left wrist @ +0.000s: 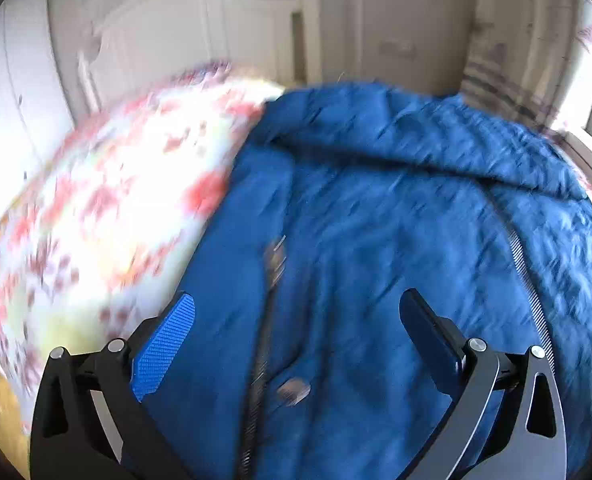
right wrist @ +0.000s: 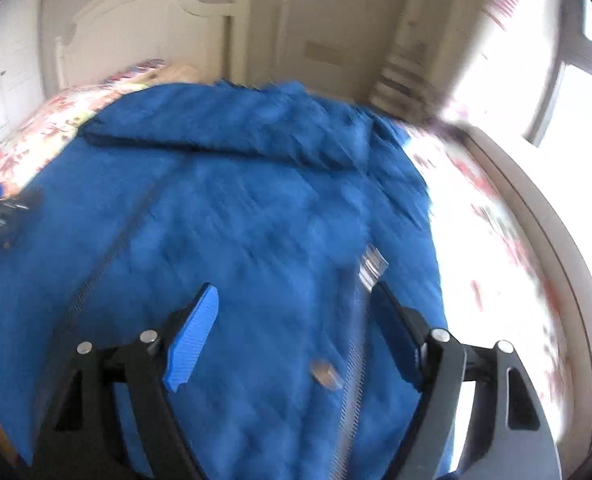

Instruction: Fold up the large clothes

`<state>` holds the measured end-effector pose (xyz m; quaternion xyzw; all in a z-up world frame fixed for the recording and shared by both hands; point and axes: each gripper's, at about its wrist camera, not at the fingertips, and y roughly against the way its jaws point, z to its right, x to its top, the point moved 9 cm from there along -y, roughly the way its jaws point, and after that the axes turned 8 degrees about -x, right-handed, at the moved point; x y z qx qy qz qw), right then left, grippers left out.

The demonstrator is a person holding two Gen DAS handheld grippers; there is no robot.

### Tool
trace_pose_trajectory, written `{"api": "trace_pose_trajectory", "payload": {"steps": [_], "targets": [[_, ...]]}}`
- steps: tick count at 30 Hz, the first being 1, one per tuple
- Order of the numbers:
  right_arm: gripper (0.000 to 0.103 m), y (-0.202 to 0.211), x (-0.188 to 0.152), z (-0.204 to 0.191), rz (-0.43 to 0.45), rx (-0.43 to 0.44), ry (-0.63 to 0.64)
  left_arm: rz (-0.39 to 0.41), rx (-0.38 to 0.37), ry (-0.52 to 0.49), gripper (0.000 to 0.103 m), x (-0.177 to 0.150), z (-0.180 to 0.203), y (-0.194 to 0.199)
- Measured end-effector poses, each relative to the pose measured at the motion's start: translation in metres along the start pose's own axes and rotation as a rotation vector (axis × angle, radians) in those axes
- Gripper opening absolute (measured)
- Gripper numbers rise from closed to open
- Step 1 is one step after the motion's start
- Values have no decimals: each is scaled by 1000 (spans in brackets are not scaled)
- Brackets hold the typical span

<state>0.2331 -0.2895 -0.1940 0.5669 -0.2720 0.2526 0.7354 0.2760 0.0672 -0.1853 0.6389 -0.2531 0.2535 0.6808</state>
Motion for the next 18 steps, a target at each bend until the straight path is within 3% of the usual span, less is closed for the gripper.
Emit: {"api": "trace_pose_trajectory", "payload": {"steps": [2,4,6,8,11,14,16,18], "targets": [[84,-12,-22,11,-66,-3,-3,-56,-27,63,98,-12,-15,-10],[85,-15,-32,16,-48,39,-59,-41,-16,82,98,-10,-18,-5],[84,-11,-32,16,-66,10,-57,-12,7,53,98,-9,-13,7],[84,8,-27,9,-24,-7,-38,17,-58,27,98,-13,8,23],[84,35,-25,-30,55,62,49,14,-130,-74,98,-28,49,32],[84,39,-39,-71,43,117,167,-47,-65,-218,99,-52,79,13],[84,28,-44,-79,33,86,188,-25,-80,-208,99,-53,77,11],[85,25,-47,-72,30,147,127,-39,-119,-187,99,-53,75,9]]}}
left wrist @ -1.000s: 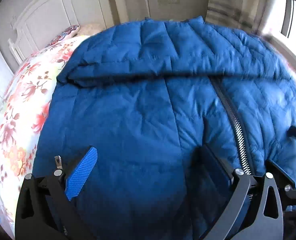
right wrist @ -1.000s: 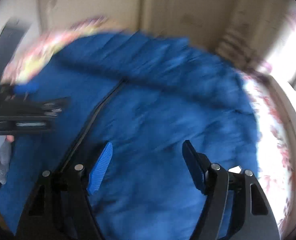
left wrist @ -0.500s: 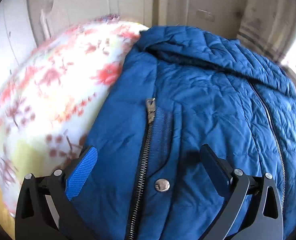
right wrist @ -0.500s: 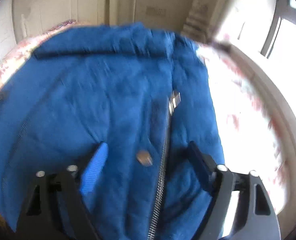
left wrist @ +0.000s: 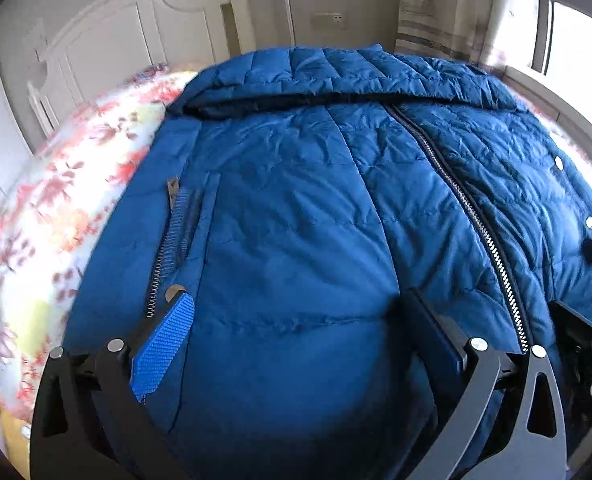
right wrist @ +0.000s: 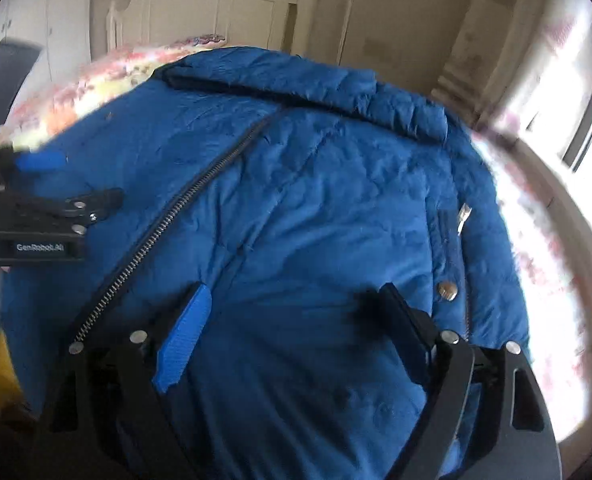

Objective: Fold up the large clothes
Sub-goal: 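Grasp the ribbed jacket hem with both grippers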

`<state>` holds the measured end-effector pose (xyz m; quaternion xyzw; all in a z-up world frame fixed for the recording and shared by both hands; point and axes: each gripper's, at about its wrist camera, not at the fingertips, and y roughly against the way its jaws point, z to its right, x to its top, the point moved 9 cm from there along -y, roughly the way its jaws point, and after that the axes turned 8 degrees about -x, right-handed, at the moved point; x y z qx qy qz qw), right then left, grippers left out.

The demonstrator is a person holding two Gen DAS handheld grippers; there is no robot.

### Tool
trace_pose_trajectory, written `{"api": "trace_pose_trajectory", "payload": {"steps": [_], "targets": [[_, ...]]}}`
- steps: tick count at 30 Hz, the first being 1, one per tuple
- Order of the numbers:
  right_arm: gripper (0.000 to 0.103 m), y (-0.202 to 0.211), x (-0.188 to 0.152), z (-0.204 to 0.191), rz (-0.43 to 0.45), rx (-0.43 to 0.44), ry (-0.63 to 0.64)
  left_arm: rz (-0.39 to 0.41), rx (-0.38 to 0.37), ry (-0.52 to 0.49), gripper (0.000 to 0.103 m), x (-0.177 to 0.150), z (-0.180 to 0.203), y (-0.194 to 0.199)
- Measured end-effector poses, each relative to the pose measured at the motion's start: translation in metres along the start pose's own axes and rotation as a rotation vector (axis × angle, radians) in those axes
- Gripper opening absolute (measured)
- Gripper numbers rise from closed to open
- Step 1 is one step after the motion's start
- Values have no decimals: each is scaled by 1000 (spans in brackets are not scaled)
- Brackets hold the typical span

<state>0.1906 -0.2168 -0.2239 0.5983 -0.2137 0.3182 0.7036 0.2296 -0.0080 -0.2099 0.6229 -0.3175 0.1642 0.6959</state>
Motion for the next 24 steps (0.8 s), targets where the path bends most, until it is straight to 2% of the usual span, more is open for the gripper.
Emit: {"api": "trace_pose_trajectory", "payload": {"steps": [2,5,9,11,13,15,16,17,19,21,23,24], "targets": [[86,0,-3,5,8,31,-14,4,4,-8,99,1,1,-2],[86,4,-5,4,14,22,-15,5,0,-4,99,0,1,-2],[86,17,-6,4,6,13,-23,49,18,49,99,-5,-23,23],[86,26,-12,26,23,-39,-46,74,57,93,99,-14,-46,35],[86,31,-24,49,23,-48,-108,72,91,144,99,-25,-71,37],[88,27,-40,67,9,-50,-154,57,65,173,99,-37,-87,31],[88,27,-45,70,24,-22,-175,68,53,171,99,-38,-88,32],[88,27,-47,71,40,-11,-182,67,68,160,99,-38,-88,33],[87,30,-47,70,28,-42,-172,65,85,155,98,-37,-82,39],[85,41,-40,63,35,-78,-161,94,14,136,98,-34,-62,50],[85,59,-31,41,106,-35,-100,104,-23,62,98,-34,-32,56],[85,62,-31,31,113,-17,-66,99,-31,18,98,-37,-19,55]]}}
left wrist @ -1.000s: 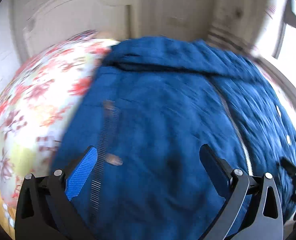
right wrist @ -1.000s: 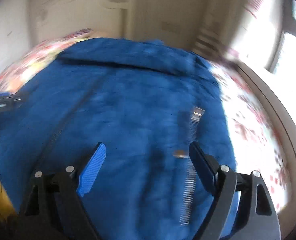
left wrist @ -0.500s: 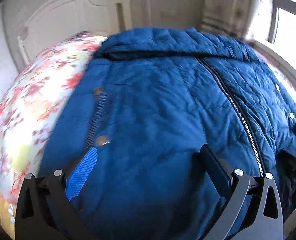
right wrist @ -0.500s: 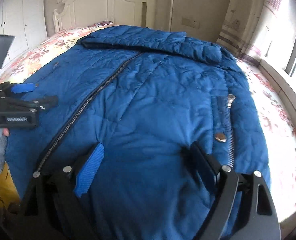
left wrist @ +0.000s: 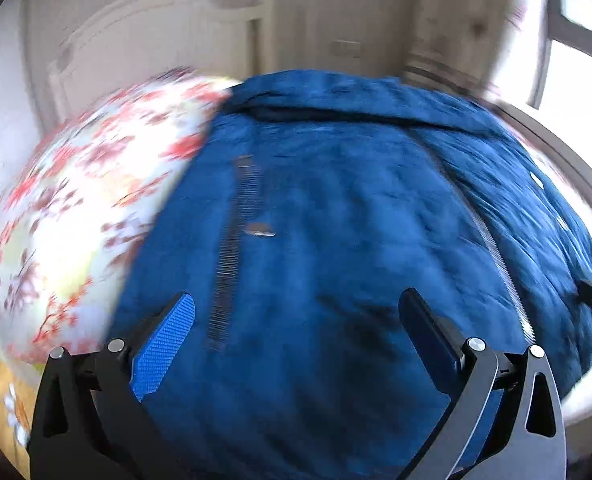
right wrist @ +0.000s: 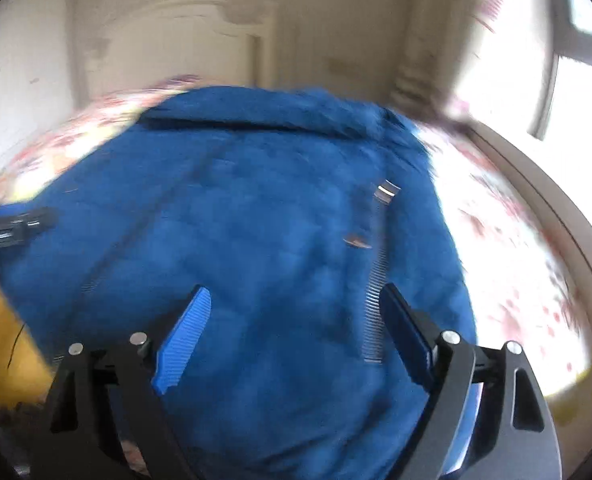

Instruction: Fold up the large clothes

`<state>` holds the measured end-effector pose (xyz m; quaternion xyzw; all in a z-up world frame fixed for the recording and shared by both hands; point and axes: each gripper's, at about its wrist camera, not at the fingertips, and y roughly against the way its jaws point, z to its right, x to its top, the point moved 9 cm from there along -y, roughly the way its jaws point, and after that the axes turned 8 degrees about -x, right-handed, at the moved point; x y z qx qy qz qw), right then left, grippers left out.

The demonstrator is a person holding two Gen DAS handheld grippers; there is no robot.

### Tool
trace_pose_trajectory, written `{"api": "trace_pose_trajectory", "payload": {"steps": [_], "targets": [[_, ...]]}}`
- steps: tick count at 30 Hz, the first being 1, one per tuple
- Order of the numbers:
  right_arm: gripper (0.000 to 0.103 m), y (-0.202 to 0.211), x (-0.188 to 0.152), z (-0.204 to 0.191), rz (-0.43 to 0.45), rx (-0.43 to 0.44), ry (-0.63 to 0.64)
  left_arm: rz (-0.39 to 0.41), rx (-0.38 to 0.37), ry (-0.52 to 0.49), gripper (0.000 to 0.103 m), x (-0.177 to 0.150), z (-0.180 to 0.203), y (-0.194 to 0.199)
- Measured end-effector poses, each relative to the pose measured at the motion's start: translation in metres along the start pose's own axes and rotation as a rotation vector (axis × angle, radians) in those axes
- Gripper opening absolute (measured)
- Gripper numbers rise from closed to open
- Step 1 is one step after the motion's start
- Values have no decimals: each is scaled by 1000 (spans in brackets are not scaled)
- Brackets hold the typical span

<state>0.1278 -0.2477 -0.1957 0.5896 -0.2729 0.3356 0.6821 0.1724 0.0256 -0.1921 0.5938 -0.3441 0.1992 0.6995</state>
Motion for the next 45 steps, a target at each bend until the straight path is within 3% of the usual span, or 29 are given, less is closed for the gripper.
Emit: {"api": "trace_pose_trajectory", "payload": {"steps": [3,6,9,13,17,22,24,26,27,29,33,37,39,40,42,44,45], "targets": [[85,-6,-15,-31,-19,29,105,0,46,-75,99,-13,14,-12],[86,-10,-22,-23,-10,77,58,4,4,-63,99,-14,7,-9],[86,3,-23,-7,-13,61,70,20,15,-23,99,-17,-12,9],[86,22,-33,48,-7,26,-83,74,0,113,99,-27,-58,40],[85,30,-68,99,-54,47,-247,34,-31,190,98,-43,-93,40],[84,28,-116,108,-108,179,-351,8,-38,117,98,-58,-80,37],[80,25,-121,104,-93,236,-375,1,-59,94,98,-62,-71,38],[61,23,-119,100,-86,278,-394,-10,-92,109,97,-66,-67,38],[61,27,-118,94,-81,288,-387,-17,-117,133,97,-69,-68,39],[57,30,-113,90,-67,252,-342,-27,-191,196,86,-77,-71,40],[47,47,-104,94,2,288,-349,-16,-307,294,82,-86,-79,40],[53,40,-102,97,-8,305,-384,25,-308,313,82,-81,-80,39],[54,34,-105,98,-16,321,-413,31,-307,304,78,-77,-74,41],[53,31,-105,98,-17,332,-428,35,-287,297,65,-75,-73,42],[50,34,-104,98,2,322,-415,65,-278,305,53,-75,-74,51],[29,41,-99,95,40,320,-380,111,-257,292,45,-70,-77,66],[29,50,-94,95,80,341,-374,125,-255,287,45,-68,-78,71]]}}
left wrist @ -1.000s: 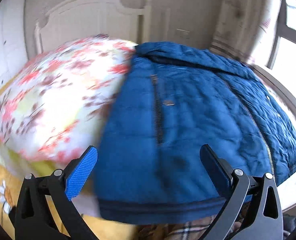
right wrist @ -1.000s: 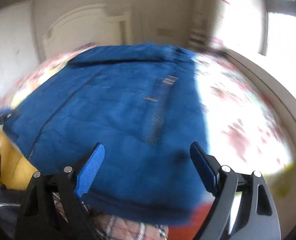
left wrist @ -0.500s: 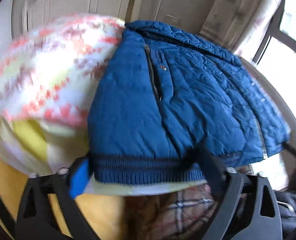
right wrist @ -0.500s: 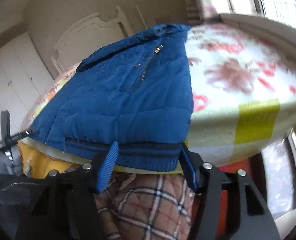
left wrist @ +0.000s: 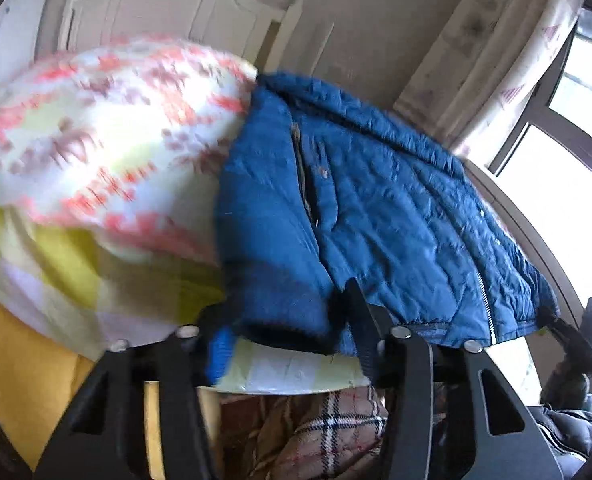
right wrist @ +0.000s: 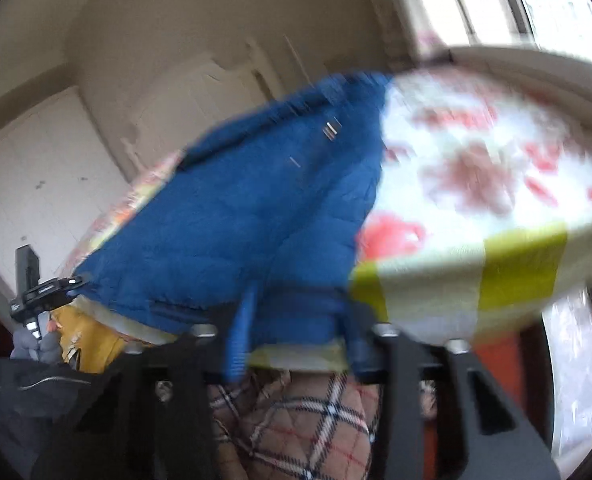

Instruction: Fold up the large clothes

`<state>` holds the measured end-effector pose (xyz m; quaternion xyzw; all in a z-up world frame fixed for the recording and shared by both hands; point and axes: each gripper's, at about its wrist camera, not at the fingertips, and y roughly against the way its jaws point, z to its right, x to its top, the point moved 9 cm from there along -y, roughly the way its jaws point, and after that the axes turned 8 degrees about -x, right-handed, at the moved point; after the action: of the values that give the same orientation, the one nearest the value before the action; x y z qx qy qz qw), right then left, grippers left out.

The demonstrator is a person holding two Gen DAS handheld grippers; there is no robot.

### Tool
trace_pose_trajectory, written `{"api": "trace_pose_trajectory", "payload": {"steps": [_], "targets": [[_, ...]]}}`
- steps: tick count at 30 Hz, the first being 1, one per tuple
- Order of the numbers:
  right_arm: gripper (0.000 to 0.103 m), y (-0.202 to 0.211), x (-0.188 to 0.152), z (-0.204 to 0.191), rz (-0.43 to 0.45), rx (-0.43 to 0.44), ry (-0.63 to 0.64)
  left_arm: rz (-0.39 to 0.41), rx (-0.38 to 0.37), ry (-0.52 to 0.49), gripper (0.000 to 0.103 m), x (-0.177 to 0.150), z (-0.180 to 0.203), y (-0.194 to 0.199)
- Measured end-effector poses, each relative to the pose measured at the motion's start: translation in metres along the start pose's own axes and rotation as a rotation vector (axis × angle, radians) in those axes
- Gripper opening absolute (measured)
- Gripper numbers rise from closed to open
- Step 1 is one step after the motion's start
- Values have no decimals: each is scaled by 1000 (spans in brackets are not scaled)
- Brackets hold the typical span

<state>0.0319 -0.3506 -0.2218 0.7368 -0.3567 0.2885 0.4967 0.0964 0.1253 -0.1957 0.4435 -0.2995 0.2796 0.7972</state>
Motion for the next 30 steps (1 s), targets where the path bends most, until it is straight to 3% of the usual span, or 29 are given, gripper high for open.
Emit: {"api": "trace_pose_trajectory", "payload": {"steps": [3,8,14,16,17,18,19,20,22,26,30], "targets": [[30,3,10,-3,17,15,-2,13,3,-33,45,12,8,3],[48,-13,11,2,8,32,-66,-31,8,-14,48,19,-3,-25],[48,-34,26,-9,-12,23,-47,-41,-9,6,49,32,-1,-51],[47,-41,29,-13,-18,5,-41,-33,0,-1,49,37,-1,-57],[40,-42,29,-13,-18,1,-45,-39,15,-14,48,38,0,-60],[34,-43,29,-10,-17,-20,-52,-50,34,-28,42,36,1,-60],[28,-42,28,-7,-19,-33,-60,-54,23,-29,28,34,2,-58],[19,-40,27,-6,-17,-31,-67,-45,2,-26,21,32,3,-52],[14,-30,23,-5,-5,-54,-63,-32,-37,-22,17,27,4,-37],[13,6,11,-12,-2,-20,-74,-32,-131,-46,16,0,24,27],[13,77,-2,-33,3,81,-84,16,-289,4,16,-8,44,93]]}}
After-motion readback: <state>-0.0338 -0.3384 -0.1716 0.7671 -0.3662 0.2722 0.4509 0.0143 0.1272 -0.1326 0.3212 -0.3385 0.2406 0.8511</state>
